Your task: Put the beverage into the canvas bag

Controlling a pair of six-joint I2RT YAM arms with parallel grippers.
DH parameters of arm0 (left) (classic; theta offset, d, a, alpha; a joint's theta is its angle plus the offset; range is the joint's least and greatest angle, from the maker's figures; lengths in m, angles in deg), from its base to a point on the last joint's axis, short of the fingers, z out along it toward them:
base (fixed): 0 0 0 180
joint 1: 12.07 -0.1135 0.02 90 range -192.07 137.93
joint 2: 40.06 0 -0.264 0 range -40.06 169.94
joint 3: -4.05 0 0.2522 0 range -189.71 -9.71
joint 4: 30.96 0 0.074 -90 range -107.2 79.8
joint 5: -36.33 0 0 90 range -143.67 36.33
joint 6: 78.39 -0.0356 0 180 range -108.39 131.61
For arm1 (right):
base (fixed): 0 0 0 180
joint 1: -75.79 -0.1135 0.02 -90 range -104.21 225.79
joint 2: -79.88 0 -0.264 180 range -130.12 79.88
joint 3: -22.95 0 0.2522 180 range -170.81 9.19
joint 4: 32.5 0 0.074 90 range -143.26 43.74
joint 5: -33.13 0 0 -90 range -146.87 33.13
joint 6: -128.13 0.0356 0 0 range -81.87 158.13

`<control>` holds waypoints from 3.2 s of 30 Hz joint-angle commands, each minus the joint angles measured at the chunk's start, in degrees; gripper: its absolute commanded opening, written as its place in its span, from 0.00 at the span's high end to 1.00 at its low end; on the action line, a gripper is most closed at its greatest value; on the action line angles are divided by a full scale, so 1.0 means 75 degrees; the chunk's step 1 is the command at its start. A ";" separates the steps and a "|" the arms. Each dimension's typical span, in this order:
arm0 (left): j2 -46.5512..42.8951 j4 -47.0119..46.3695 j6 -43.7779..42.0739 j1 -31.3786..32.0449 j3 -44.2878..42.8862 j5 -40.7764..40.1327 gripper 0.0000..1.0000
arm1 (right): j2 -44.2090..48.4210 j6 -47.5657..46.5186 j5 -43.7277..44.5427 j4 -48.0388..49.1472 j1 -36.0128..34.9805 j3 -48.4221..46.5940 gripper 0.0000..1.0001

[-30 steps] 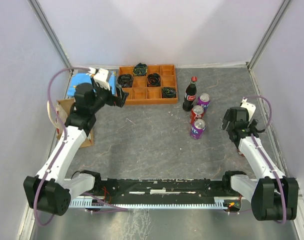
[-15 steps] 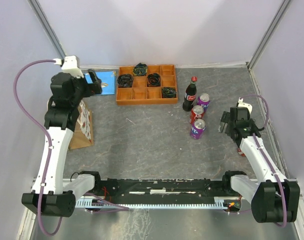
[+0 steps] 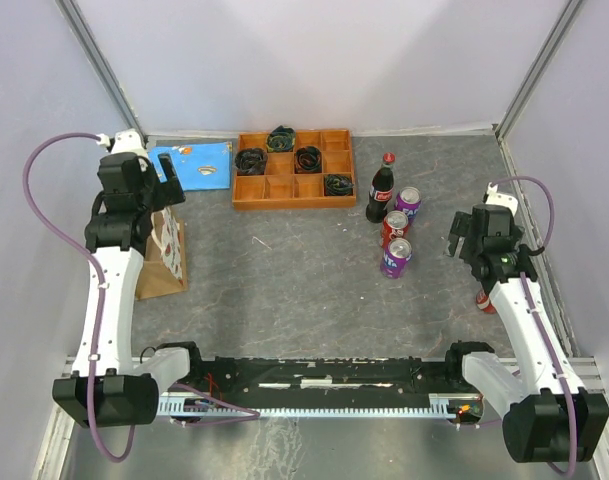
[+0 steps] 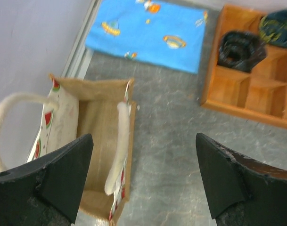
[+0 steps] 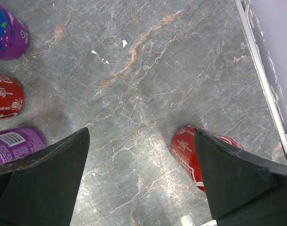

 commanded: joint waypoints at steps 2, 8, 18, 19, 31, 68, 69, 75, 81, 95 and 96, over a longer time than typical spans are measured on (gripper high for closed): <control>-0.0216 0.0353 -0.0478 -0.0066 0.0625 -0.0694 0.05 | 0.0140 -0.0009 0.0004 -0.0293 -0.0025 -0.0317 0.01; -0.0346 0.0145 -0.0788 -0.0063 0.1283 -0.0726 0.08 | 0.0355 0.0025 0.0008 -0.0428 -0.0017 -0.0337 0.01; -0.0172 0.0416 -0.0716 -0.0054 0.0888 0.0356 0.83 | 0.0704 0.0025 0.0161 -0.0876 -0.0017 -0.0621 0.01; -0.0136 0.0485 -0.0709 -0.0054 0.0825 0.0466 0.90 | 0.0737 0.0025 0.0192 -0.0939 -0.0025 -0.0668 0.01; -0.0342 0.1130 0.0217 0.0873 0.0629 0.1536 0.97 | 0.0850 -0.0034 0.0210 -0.1473 -0.0024 -0.1501 0.01; 0.2880 -0.1425 0.3915 0.8243 -0.0947 -0.1670 0.97 | 0.1337 -0.0113 0.0165 -0.2783 -0.0024 -0.3144 0.01; 0.2976 -0.1427 0.3971 0.8320 -0.1065 -0.1725 0.97 | 0.1351 -0.0116 0.0158 -0.2795 -0.0021 -0.3135 0.01; 0.3345 -0.1450 0.4195 0.8740 -0.1376 -0.1950 0.97 | 0.1449 -0.0116 0.0121 -0.2841 -0.0017 -0.3068 0.01; 0.3395 -0.1466 0.4192 0.9092 -0.1352 -0.2045 0.97 | 0.1587 -0.0150 0.0184 -0.2925 -0.0018 -0.3007 0.01; 0.3101 -0.2066 0.2821 0.9204 -0.1434 -0.2593 0.04 | 0.1467 -0.0105 -0.0002 -0.2701 -0.0018 -0.2804 0.01; 0.3011 -0.2129 0.2584 0.9202 -0.1460 -0.2727 0.04 | 0.1439 -0.0104 -0.0015 -0.2679 -0.0011 -0.2821 0.01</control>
